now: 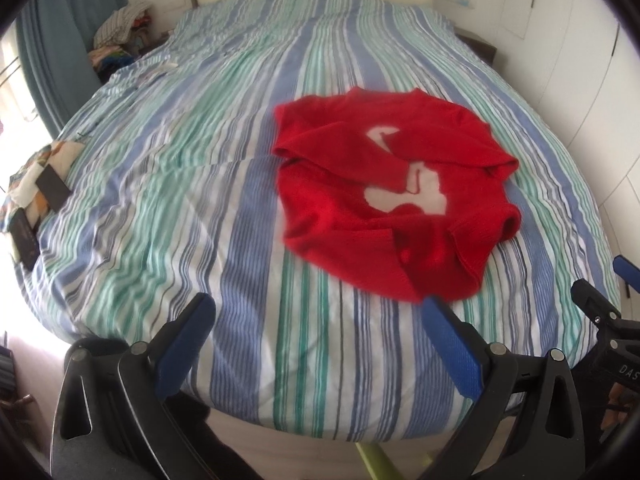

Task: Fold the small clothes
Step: 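Move both grippers toward the crumpled red sweater on the bed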

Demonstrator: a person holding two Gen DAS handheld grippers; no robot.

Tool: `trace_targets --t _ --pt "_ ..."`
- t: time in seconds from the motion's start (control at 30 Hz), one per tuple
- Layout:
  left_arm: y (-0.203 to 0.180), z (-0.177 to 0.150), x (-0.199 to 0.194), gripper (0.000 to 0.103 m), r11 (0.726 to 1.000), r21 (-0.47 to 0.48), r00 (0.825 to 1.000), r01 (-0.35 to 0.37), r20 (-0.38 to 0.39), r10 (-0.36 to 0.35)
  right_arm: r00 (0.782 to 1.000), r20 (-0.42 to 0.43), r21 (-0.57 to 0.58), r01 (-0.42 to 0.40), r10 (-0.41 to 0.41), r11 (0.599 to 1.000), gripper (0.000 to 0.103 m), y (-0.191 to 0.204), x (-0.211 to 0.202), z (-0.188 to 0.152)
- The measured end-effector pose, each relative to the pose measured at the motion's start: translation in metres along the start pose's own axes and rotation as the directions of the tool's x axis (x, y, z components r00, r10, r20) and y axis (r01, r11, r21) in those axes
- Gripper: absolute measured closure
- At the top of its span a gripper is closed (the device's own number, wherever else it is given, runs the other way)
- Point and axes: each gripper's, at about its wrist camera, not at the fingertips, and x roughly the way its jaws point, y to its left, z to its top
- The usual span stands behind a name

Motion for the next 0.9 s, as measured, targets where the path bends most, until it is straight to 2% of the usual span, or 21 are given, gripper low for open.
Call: trace_targets --t 0.17,0.4,0.67,0.9 --pt "0.015 0.0 0.006 0.0 0.999 -0.034 1.0 -0.011 -0.019 0.01 1.0 0.011 0.019 0.014 -0.014 1.0 0.0 -0.006 -0.003 0.0" --pt "0.017 0.0 0.021 0.0 0.997 -0.062 0.998 0.048 -0.048 -0.051 1.0 -0.009 0.044 0.002 -0.002 0.999 0.0 -0.01 0.011 -0.004" --pt "-0.01 -0.001 0.023 0.001 0.997 -0.011 0.995 0.072 -0.062 -0.073 0.999 -0.04 0.048 -0.006 0.007 0.999 0.0 -0.008 0.018 -0.009" --pt "-0.017 0.003 0.012 0.001 0.997 0.008 0.997 0.073 -0.031 -0.073 0.999 -0.034 0.046 0.014 -0.013 0.999 0.0 -0.01 0.013 -0.004"
